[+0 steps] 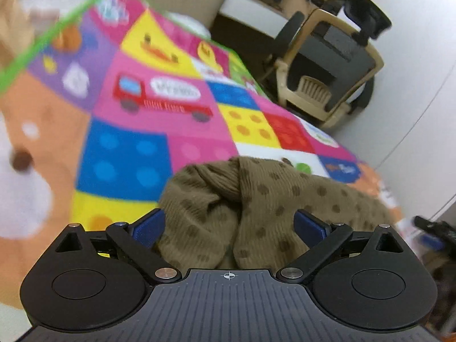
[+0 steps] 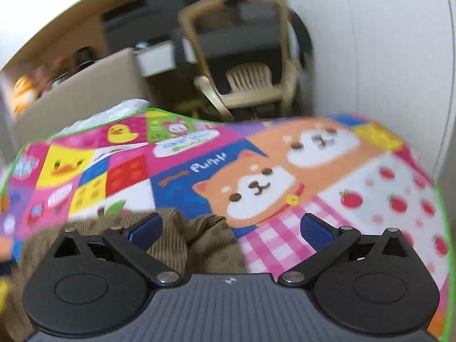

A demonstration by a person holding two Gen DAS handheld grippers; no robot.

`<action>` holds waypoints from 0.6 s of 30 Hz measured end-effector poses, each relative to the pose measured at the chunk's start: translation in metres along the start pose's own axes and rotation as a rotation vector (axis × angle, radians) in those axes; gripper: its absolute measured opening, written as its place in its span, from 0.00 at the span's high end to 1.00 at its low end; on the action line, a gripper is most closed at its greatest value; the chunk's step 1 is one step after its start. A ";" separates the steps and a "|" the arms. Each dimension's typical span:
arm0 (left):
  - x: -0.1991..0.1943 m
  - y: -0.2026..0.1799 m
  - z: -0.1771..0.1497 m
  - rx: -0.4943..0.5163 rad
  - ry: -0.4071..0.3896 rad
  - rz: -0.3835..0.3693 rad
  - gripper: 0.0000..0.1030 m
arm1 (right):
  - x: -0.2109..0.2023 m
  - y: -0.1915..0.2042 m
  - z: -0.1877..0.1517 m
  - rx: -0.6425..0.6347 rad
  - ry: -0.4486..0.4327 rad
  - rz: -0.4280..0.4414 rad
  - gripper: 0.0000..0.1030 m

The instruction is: Fold clothes

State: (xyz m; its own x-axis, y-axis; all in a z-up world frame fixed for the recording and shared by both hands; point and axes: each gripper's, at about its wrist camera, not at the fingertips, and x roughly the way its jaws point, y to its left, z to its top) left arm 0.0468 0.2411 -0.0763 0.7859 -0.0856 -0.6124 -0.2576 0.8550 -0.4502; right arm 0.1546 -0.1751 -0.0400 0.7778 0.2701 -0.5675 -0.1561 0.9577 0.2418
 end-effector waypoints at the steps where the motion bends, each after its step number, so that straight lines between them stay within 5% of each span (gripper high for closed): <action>1: 0.000 0.000 0.000 0.011 0.005 0.004 0.03 | 0.001 -0.003 0.002 0.002 0.001 0.003 0.00; 14: -0.010 0.013 -0.008 0.121 0.016 0.057 0.03 | 0.017 -0.003 -0.019 -0.081 0.014 -0.001 0.00; 18: -0.021 0.019 -0.011 0.143 -0.002 0.055 0.03 | 0.009 0.018 -0.023 -0.179 0.019 0.078 0.00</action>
State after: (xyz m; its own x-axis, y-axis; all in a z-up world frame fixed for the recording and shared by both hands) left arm 0.0196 0.2539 -0.0793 0.7738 -0.0357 -0.6325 -0.2178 0.9225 -0.3186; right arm 0.1449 -0.1532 -0.0589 0.7475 0.3448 -0.5677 -0.3230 0.9355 0.1430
